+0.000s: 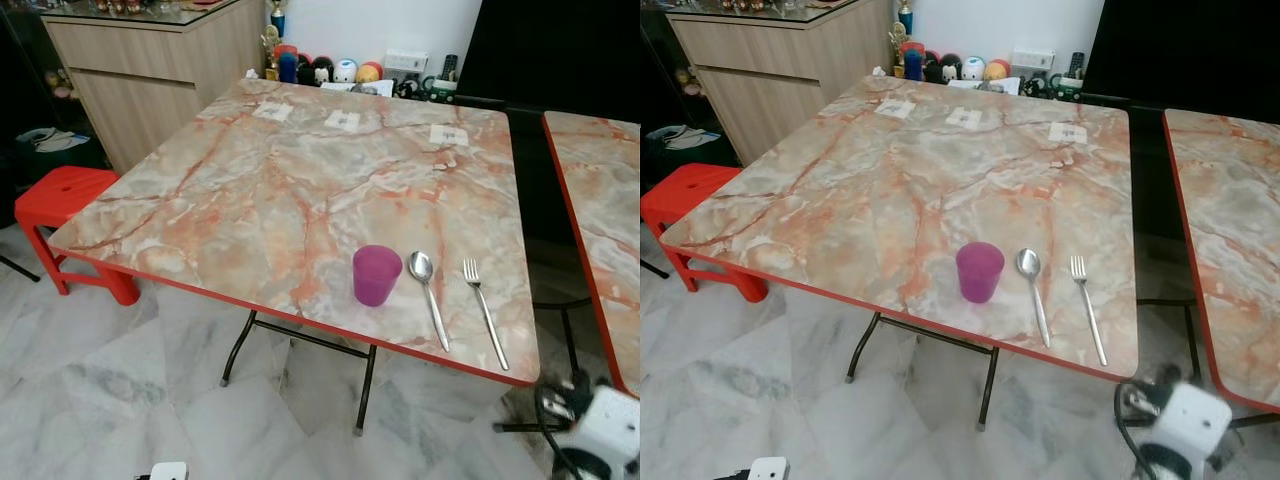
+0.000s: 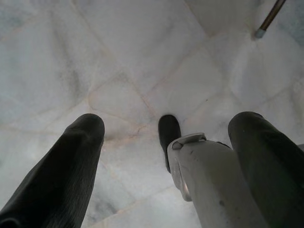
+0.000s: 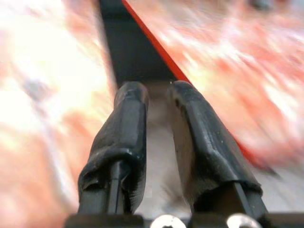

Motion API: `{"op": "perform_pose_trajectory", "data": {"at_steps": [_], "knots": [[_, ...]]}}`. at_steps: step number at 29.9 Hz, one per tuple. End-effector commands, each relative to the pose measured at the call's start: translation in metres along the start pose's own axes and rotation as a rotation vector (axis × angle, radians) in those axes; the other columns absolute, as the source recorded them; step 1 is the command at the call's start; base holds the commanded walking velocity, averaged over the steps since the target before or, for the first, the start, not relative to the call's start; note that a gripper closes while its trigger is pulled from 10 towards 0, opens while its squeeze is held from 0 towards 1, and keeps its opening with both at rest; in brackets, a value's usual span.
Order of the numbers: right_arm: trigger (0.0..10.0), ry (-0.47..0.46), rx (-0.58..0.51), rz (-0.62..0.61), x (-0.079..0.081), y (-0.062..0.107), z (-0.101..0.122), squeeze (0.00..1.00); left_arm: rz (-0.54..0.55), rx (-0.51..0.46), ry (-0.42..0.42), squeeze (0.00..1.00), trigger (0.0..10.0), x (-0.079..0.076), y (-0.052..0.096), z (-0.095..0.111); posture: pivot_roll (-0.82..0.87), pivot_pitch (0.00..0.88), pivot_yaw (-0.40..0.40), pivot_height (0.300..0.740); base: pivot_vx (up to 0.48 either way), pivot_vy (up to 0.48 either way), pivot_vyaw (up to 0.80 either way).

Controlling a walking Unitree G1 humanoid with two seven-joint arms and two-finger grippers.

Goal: Setting the table

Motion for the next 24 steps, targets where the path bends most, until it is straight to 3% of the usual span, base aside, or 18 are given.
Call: {"op": "perform_pose_trajectory", "data": {"at_steps": [1,2,10,11,12,24], "knots": [[10.0,0.003,0.016,0.062,0.01,-0.002,0.001,0.66,0.002,0.029,-0.01,0.0,10.0,0.002,0.002,-0.009,-0.04,0.044,-0.031,0.74,0.0,0.0,0.0],[10.0,0.008,0.023,0.095,0.016,-0.007,0.002,1.0,0.002,0.029,-0.01,0.0,10.0,0.002,0.002,-0.01,-0.04,0.041,-0.032,0.74,0.0,0.0,0.0],[10.0,-0.038,0.081,0.227,0.045,-0.036,0.009,1.0,0.005,0.03,-0.004,0.0,10.0,0.001,0.003,-0.011,-0.02,0.034,-0.037,0.74,0.0,0.0,0.0],[10.0,-0.042,0.081,0.226,0.046,-0.036,0.01,0.69,0.005,0.03,-0.003,0.0,10.0,0.001,0.003,-0.012,-0.02,0.034,-0.037,0.74,0.0,0.0,0.0],[10.0,-0.041,0.079,0.224,0.046,-0.037,0.01,0.0,0.007,0.03,-0.001,0.0,10.0,0.002,0.003,-0.012,-0.02,0.035,-0.033,0.74,0.0,0.0,0.0],[10.0,-0.093,0.118,0.201,0.052,-0.034,0.004,0.0,0.007,0.022,-0.003,0.0,10.0,0.004,0.003,-0.009,-0.02,0.067,-0.026,0.74,0.0,0.0,0.0]]}}
Point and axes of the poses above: a point about 5 cm out from each wrist's last joint towards the gripper, its own y axis pointing back from the gripper into the wrist, its own z axis along the axis of the wrist's last joint, x = y × z, the point moved 4 cm from there along -y, pointing out of the wrist towards the gripper
